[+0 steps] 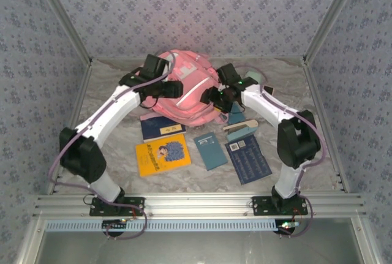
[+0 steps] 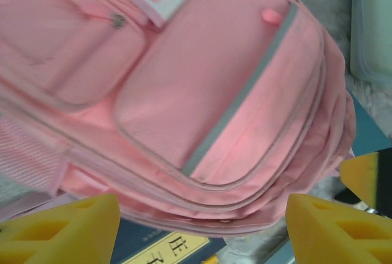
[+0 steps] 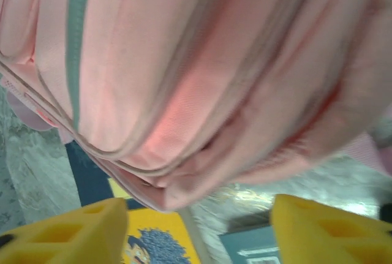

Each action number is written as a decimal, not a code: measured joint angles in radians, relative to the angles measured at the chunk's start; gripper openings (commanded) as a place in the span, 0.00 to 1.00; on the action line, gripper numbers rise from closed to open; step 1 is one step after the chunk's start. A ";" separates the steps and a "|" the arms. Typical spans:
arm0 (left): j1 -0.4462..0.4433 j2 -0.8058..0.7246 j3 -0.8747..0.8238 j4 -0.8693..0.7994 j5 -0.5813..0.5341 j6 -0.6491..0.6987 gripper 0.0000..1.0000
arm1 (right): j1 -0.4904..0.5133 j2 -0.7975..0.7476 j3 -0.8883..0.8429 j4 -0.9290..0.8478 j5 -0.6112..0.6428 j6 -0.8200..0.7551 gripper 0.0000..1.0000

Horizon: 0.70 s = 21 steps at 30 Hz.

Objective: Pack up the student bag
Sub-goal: Unzip the student bag at the top-center of the table, then open the student bag at the top-center of the table.

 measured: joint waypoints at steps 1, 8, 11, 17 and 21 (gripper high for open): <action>-0.006 0.032 0.027 -0.010 0.012 0.010 0.71 | -0.017 -0.033 -0.040 0.014 -0.004 -0.004 0.69; -0.016 0.289 0.259 -0.064 0.084 0.076 0.70 | -0.161 -0.262 -0.246 0.146 -0.053 -0.005 0.69; 0.000 0.389 0.340 -0.082 0.138 0.093 0.69 | -0.190 -0.316 -0.298 0.170 -0.055 -0.021 0.69; 0.050 0.485 0.392 -0.086 0.287 0.095 0.66 | -0.221 -0.386 -0.402 0.191 -0.067 -0.055 0.68; 0.057 0.509 0.404 -0.077 0.390 0.092 0.66 | -0.248 -0.402 -0.428 0.181 -0.062 -0.077 0.77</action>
